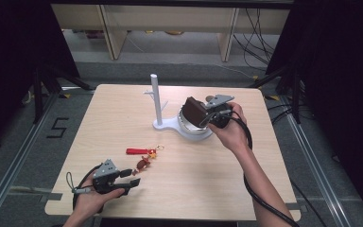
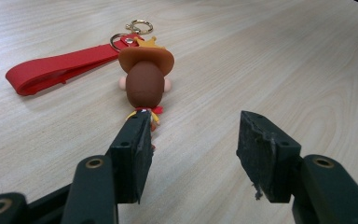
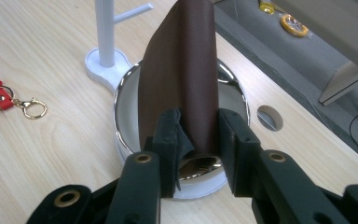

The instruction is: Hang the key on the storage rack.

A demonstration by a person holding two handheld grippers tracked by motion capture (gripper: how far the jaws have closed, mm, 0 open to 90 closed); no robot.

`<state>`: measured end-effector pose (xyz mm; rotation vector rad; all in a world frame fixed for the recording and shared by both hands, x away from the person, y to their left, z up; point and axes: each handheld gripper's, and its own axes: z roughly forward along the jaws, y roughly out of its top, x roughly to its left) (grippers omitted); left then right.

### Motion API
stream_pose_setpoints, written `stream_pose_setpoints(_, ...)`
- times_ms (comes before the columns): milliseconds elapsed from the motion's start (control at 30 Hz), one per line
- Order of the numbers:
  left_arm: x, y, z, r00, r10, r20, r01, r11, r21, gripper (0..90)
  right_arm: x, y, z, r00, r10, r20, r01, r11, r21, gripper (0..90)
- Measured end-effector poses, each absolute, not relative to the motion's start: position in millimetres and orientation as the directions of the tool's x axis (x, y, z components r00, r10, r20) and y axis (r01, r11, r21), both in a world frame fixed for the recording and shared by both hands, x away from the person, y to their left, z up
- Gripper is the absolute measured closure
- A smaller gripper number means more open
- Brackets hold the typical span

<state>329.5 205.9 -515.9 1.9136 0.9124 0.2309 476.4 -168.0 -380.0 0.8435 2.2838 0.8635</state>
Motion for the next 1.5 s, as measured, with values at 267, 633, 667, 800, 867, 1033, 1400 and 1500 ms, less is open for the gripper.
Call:
stream_pose_setpoints(267,329.3,206.4,-516.3,0.7,0.681,-0.213,0.501,-0.257,0.826,43.7,483.2,-168.3,-391.5,-0.661,0.69,-0.295,0.336,0.624,0.706,70.2)
stream_pose_setpoints(633,328.9,207.1,-516.0,0.701,0.684,-0.205,0.495,-0.259,0.829,43.6,492.4,-165.4,-400.5,-0.674,0.671,-0.309,0.309,0.636,0.707,69.2)
stream_pose_setpoints(667,328.9,207.2,-516.0,0.701,0.683,-0.205,0.495,-0.26,0.829,43.6,493.6,-164.8,-401.4,-0.676,0.666,-0.316,0.303,0.642,0.704,69.0)
stream_pose_setpoints(800,329.2,207.8,-516.5,0.704,0.679,-0.208,0.495,-0.259,0.83,43.6,496.9,-162.5,-408.1,-0.679,0.666,-0.309,0.311,0.642,0.7,68.2)
stream_pose_setpoints(867,329.3,207.6,-516.8,0.703,0.679,-0.211,0.495,-0.253,0.831,43.6,498.6,-161.5,-412.0,-0.675,0.67,-0.309,0.318,0.642,0.698,67.5)
stream_pose_setpoints(1033,328.3,208.0,-514.8,0.697,0.689,-0.2,0.496,-0.261,0.828,43.5,502.4,-161.7,-420.9,-0.666,0.688,-0.287,0.347,0.627,0.698,62.4)
stream_pose_setpoints(1400,330.1,208.3,-510.9,0.706,0.681,-0.196,0.483,-0.26,0.836,40.8,461.9,-187.1,-419.3,-0.583,0.804,-0.112,0.389,0.398,0.831,40.9)
stream_pose_setpoints(1500,331.3,208.4,-510.3,0.703,0.687,-0.186,0.476,-0.259,0.841,37.3,446.2,-199.6,-431.9,-0.569,0.821,-0.04,0.43,0.338,0.837,42.6)
